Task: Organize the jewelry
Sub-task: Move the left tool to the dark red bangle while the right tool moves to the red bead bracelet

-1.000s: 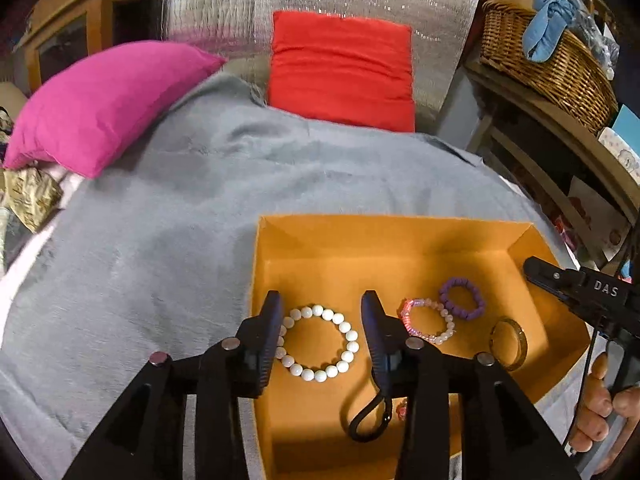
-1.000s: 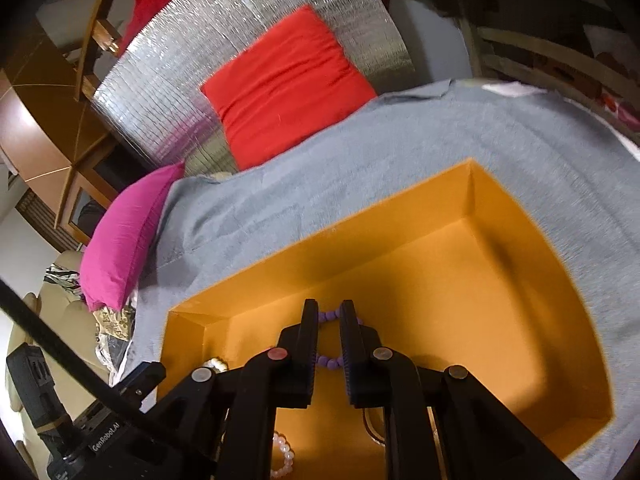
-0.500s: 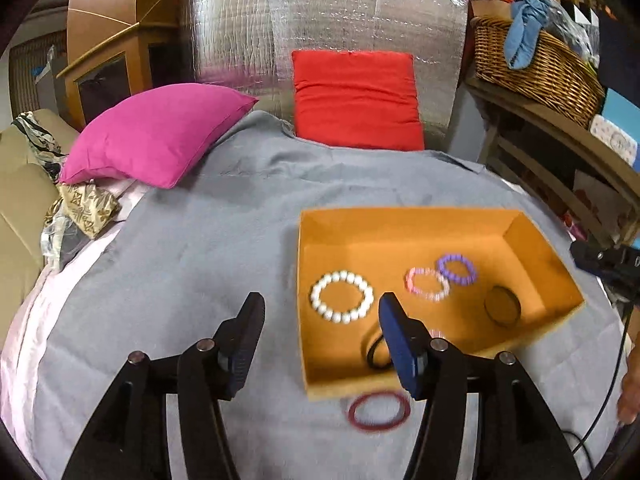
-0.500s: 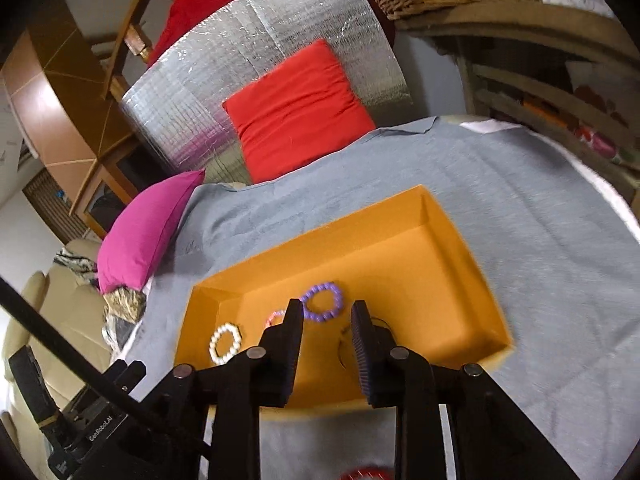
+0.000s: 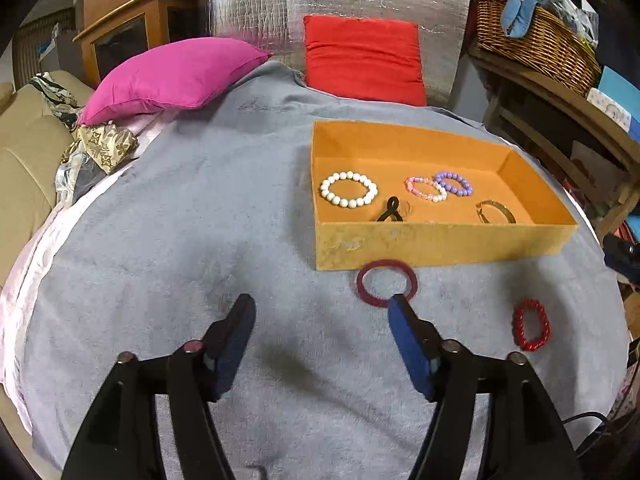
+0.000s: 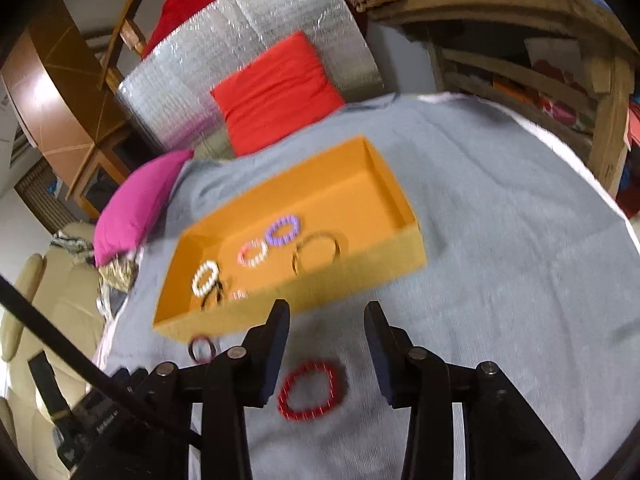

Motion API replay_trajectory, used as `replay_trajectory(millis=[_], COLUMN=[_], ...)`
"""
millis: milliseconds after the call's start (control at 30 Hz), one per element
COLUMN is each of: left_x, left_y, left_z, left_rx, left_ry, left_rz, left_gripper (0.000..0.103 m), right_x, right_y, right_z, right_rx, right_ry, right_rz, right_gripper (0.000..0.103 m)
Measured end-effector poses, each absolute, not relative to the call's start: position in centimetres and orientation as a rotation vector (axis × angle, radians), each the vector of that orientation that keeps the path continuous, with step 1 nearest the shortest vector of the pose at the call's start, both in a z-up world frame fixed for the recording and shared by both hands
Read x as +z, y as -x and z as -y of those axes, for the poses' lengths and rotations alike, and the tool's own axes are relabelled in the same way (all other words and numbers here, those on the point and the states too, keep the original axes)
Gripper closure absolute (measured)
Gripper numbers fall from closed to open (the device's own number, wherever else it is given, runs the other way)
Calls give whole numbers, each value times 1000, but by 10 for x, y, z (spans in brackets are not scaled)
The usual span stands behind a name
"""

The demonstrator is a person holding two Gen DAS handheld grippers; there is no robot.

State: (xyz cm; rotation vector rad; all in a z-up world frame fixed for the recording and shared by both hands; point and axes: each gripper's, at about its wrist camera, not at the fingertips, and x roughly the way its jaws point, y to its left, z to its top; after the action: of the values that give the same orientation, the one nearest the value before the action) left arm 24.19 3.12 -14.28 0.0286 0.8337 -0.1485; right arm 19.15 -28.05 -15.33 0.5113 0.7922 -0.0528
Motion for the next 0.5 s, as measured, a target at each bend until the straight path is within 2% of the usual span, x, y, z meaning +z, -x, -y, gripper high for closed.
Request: replay_trajectory(millis=[500], left_x=[-169], left_y=[-273], left_z=[-33], left_rx=[-200], left_ry=[-39], left_rz=[-905], left_gripper=[30], right_x=[-218], right_y=[-220], right_z=[257], right_rx=[40], right_ry=[-429], right_rz=[-1062], right_gripper=[62])
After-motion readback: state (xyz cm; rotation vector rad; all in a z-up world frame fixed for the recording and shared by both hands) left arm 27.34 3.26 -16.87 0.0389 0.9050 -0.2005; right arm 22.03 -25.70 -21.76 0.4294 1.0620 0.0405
